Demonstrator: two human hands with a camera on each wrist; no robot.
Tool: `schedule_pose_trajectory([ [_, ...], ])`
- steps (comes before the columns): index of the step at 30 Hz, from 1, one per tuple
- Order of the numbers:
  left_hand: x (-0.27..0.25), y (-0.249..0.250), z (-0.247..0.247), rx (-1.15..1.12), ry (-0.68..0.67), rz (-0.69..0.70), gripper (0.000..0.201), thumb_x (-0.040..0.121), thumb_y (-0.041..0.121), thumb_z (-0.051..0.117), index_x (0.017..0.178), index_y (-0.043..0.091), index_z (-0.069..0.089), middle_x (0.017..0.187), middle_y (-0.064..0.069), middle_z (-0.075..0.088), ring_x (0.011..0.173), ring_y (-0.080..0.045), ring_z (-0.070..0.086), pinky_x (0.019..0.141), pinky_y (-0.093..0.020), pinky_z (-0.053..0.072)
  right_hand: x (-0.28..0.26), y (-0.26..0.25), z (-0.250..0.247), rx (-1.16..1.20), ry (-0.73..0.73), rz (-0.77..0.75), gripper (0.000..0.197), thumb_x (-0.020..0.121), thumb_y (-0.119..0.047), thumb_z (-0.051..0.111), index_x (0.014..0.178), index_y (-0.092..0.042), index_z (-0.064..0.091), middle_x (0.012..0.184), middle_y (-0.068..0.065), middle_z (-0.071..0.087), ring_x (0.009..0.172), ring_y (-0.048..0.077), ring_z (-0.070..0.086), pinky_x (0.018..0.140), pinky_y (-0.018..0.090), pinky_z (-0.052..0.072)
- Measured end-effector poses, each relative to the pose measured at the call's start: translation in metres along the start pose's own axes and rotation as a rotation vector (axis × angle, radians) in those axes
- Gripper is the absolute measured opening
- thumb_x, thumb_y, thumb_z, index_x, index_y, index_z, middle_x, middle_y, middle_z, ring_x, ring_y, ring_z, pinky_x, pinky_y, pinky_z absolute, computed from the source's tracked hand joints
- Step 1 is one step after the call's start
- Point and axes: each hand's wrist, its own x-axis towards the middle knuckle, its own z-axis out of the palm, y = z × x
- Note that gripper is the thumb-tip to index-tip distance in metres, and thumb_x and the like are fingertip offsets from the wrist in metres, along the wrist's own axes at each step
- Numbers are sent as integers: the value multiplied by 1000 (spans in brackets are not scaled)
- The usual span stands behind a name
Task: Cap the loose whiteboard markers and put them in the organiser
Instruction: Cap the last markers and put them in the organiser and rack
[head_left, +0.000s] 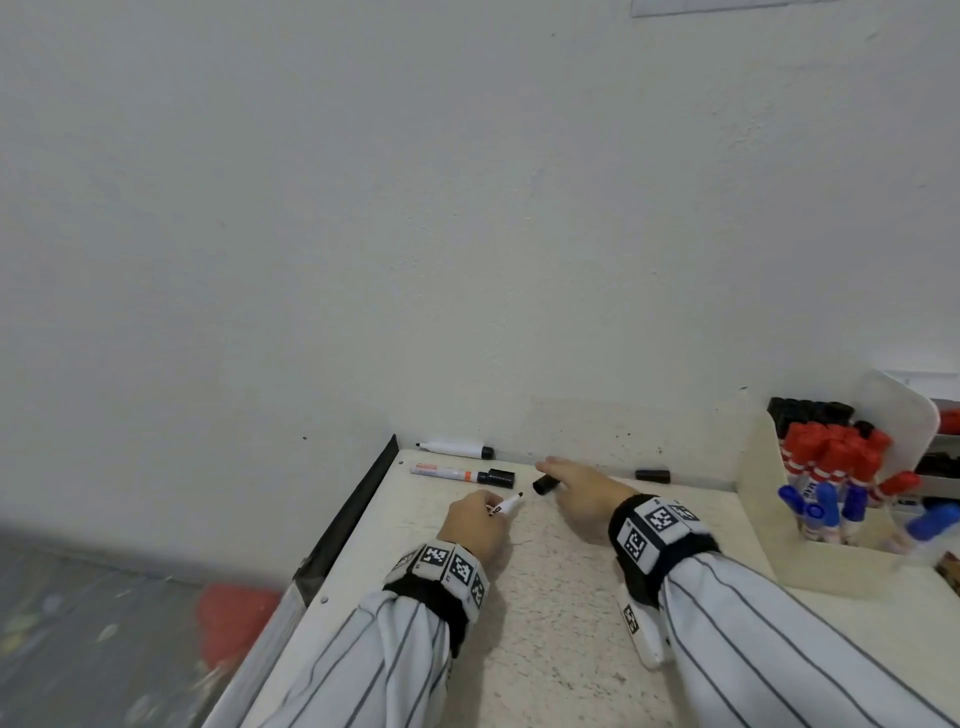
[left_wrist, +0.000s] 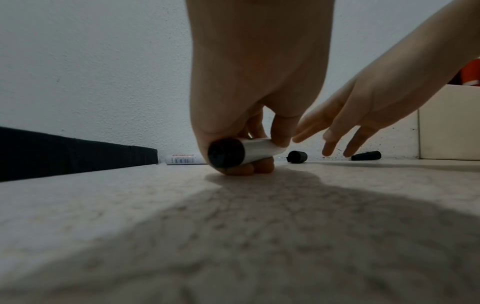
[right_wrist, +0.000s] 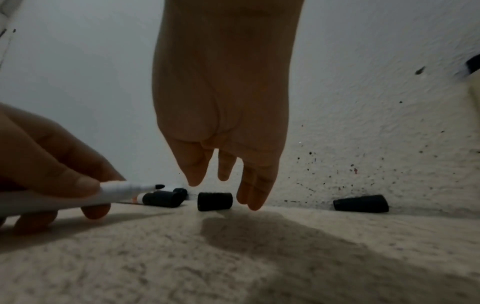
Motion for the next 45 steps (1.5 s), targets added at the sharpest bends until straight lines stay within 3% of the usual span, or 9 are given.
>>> schedule_pose_trajectory([
  [7,4,-3,1,-27,31,-10,36,93,40,52,111,11,62,114,-7,63,92,-15,54,77,-22,39,9,1,9,-152,27,72,59,88,3,43,139,-27,41,133,3,33,115,23,46,91,27,43],
  [10,4,-3,2,-57,40,-8,33,94,36,51,113,11,61,115,-6,62,89,-12,50,77,-21,38,8,0,4,-182,26,117,39,89,-6,52,126,-18,49,127,6,48,111,22,52,88,26,44],
  [14,3,0,0,-87,49,-4,30,96,24,46,118,9,60,117,-8,61,96,-17,56,78,-22,42,7,4,1,-148,40,155,13,89,-19,57,96,-17,45,102,2,51,88,17,48,62,21,36],
  [17,3,0,1,-137,39,8,30,96,21,41,114,10,62,110,-10,65,88,-20,59,81,-29,49,4,4,-3,-107,38,184,19,92,-12,48,111,-16,43,113,9,50,94,21,48,73,26,38],
  [20,3,0,2,-224,31,6,28,96,22,42,113,12,62,98,-7,66,66,-13,56,64,-26,50,-2,5,-6,-42,60,175,41,92,-9,46,133,-16,44,131,12,49,111,25,51,80,25,39],
  [29,1,0,4,-206,16,85,25,86,24,66,109,14,63,93,2,58,86,-11,54,74,-22,45,-11,4,-15,279,350,26,22,85,-16,65,101,-16,51,96,4,54,83,18,52,60,19,39],
  [34,-1,1,4,-208,23,129,21,81,20,71,101,17,64,90,5,58,88,-11,55,73,-17,41,-15,6,-16,254,367,3,26,79,1,66,101,-11,62,99,1,55,94,15,51,78,21,41],
  [39,-2,1,3,-220,37,151,21,79,21,73,97,19,65,86,8,57,85,-9,54,64,-7,38,-17,10,-9,326,392,-36,16,81,-9,69,91,-15,59,88,0,58,84,20,57,69,22,47],
  [45,-1,0,4,-219,32,164,22,80,22,72,99,17,64,84,11,55,78,-3,52,59,-7,36,-18,12,-12,177,305,-34,29,97,-12,45,122,-11,60,117,5,59,105,18,54,84,19,37],
])
